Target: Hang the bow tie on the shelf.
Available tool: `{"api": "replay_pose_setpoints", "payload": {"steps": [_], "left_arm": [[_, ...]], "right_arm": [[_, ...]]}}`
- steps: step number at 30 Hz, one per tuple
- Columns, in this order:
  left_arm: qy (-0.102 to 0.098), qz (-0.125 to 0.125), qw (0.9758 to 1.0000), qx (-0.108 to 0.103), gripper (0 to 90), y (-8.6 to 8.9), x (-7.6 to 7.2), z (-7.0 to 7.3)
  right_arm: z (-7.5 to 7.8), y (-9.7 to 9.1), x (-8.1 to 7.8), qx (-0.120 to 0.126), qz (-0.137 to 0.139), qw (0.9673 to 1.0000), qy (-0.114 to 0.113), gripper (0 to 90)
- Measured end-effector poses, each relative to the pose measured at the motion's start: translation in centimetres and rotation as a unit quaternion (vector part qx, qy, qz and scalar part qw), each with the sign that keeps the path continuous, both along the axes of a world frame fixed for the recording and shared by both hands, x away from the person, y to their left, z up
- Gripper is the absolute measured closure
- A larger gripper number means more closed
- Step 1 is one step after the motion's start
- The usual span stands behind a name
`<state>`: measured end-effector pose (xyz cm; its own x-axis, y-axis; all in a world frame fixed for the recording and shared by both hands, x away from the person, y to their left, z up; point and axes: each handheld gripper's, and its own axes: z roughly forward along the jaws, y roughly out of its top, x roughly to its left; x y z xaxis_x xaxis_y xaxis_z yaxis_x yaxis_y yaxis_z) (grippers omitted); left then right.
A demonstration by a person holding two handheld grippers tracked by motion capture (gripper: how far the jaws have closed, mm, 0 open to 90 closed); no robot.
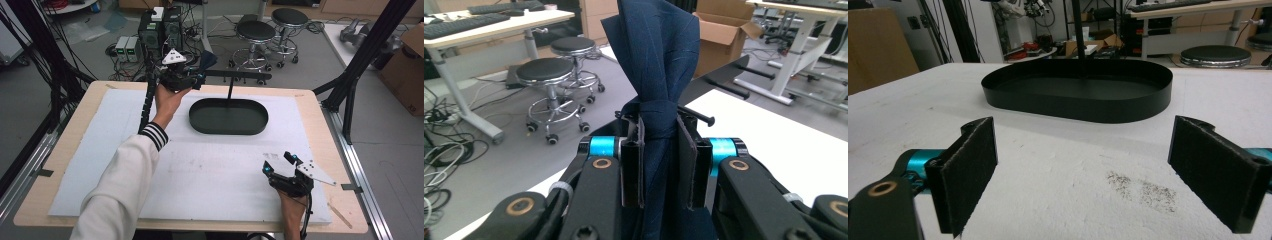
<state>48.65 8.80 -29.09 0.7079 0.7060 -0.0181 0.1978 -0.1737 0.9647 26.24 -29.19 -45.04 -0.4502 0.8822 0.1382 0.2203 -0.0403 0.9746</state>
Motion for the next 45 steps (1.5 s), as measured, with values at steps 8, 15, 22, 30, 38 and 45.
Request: {"api": "replay_pose_setpoints", "payload": {"steps": [8,15,22,30,38,45], "left_arm": [[0.001,0.016,0.9998,0.012,74.8,0.5,0.4,-0.5],[0.011,0.035,0.9993,0.011,74.8,1.1,0.9,-1.3],[0.017,0.043,0.9989,0.009,74.6,1.9,1.0,-1.9],[0.027,0.039,0.9989,-0.002,71.8,2.3,0.9,-2.8],[0.031,0.035,0.9988,-0.016,65.6,2.9,0.8,-3.4],[0.028,0.047,0.9985,-0.004,37.2,3.2,0.4,-3.4]], "right_arm": [[0.0,0.0,0.0,-0.001,-0.001,1.0000,0.000,11.3],[0.0,0.0,0.0,0.000,-0.001,1.0000,-0.001,11.4],[0.0,0.1,0.0,-0.002,-0.002,1.0000,-0.001,11.4],[0.0,0.1,-0.1,-0.002,-0.002,1.0000,-0.001,11.4],[0.0,0.1,-0.1,-0.004,-0.002,1.0000,-0.002,11.3],[0.0,0.1,-0.1,-0.005,-0.003,1.0000,-0.004,11.3]]}}
